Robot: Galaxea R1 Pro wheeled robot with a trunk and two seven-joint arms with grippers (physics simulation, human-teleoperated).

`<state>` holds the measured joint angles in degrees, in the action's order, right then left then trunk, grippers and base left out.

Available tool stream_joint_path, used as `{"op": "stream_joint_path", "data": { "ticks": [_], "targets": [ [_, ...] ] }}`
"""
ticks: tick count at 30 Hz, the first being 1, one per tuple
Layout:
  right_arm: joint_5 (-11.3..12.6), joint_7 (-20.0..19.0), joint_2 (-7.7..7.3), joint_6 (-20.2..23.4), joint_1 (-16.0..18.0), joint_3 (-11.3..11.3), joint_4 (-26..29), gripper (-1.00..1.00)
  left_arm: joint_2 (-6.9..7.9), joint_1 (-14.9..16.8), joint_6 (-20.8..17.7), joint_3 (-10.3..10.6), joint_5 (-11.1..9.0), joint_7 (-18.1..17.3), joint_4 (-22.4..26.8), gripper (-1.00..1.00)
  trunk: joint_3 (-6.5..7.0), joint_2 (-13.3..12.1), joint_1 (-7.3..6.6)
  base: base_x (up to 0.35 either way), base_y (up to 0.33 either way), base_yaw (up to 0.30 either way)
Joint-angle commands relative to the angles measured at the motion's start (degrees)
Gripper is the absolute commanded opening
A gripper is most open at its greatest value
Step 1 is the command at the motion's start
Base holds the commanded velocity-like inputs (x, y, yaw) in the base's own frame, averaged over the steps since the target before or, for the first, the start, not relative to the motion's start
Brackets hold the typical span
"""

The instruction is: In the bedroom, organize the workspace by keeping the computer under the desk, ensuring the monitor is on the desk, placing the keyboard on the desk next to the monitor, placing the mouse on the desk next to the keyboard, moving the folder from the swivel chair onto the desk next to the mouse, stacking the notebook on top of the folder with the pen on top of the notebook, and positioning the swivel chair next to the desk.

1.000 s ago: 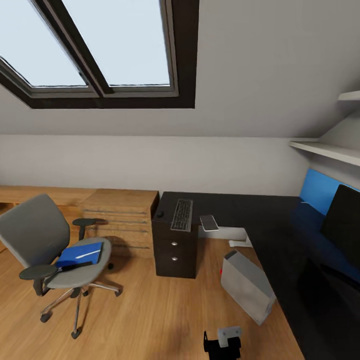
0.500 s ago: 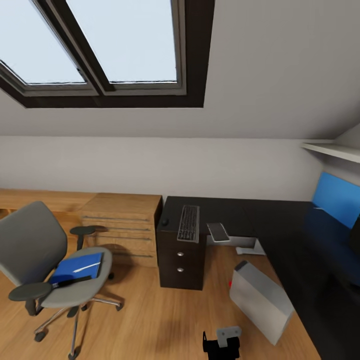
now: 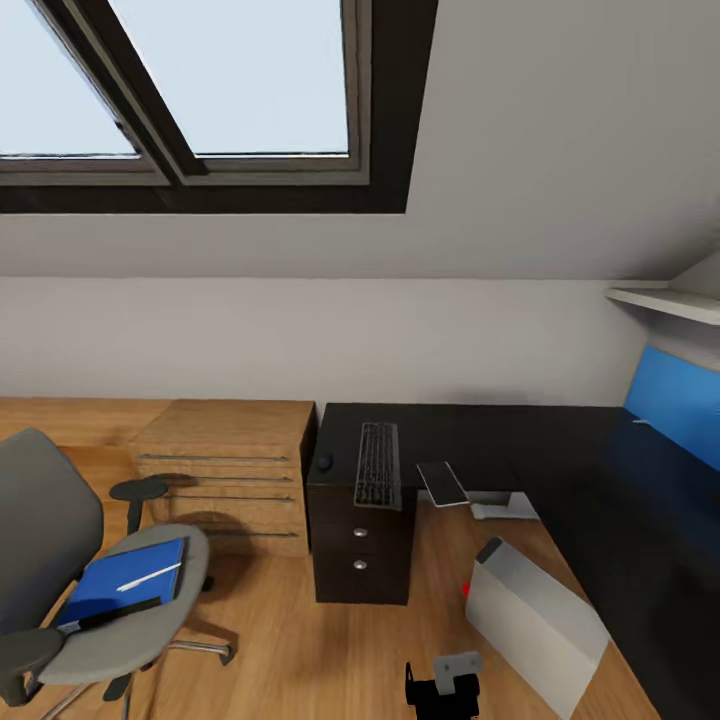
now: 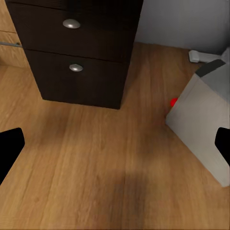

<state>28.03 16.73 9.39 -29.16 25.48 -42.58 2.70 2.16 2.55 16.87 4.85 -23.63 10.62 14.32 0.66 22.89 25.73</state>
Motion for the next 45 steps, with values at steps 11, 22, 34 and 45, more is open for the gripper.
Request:
{"op": "stream_joint_path", "data": {
  "ticks": [11,22,34,45],
  "targets": [
    [0.36,0.23,0.09,-0.11,0.05,-0.49,-0.06,1.00,0.04,0.00,0.09,0.50,-0.29,0.22,0.01,1.00,-0.02,0.03,0.05,0.318,0.151,-0.267],
    [0.36,0.23,0.11,-0.10,0.02,-0.49,-0.06,1.00,-0.55,0.00,-0.02,0.43,-0.24,0.21,0.01,1.00,-0.02,0.03,0.05,0.298,0.147,-0.089],
    [0.36,-0.73,0.25,-0.11,0.03,-0.58,-0.06,1.00,-2.06,0.00,0.14,0.90,5.71,0.06,-0.99,1.00,-0.03,0.03,0.05,0.014,0.224,0.049],
    [0.36,-1.52,0.17,-0.11,0.04,-0.52,-0.06,1.00,-2.86,0.00,0.66,1.16,8.66,0.24,-1.44,1.00,-0.03,0.03,0.05,0.000,0.138,0.001]
  ]
}}
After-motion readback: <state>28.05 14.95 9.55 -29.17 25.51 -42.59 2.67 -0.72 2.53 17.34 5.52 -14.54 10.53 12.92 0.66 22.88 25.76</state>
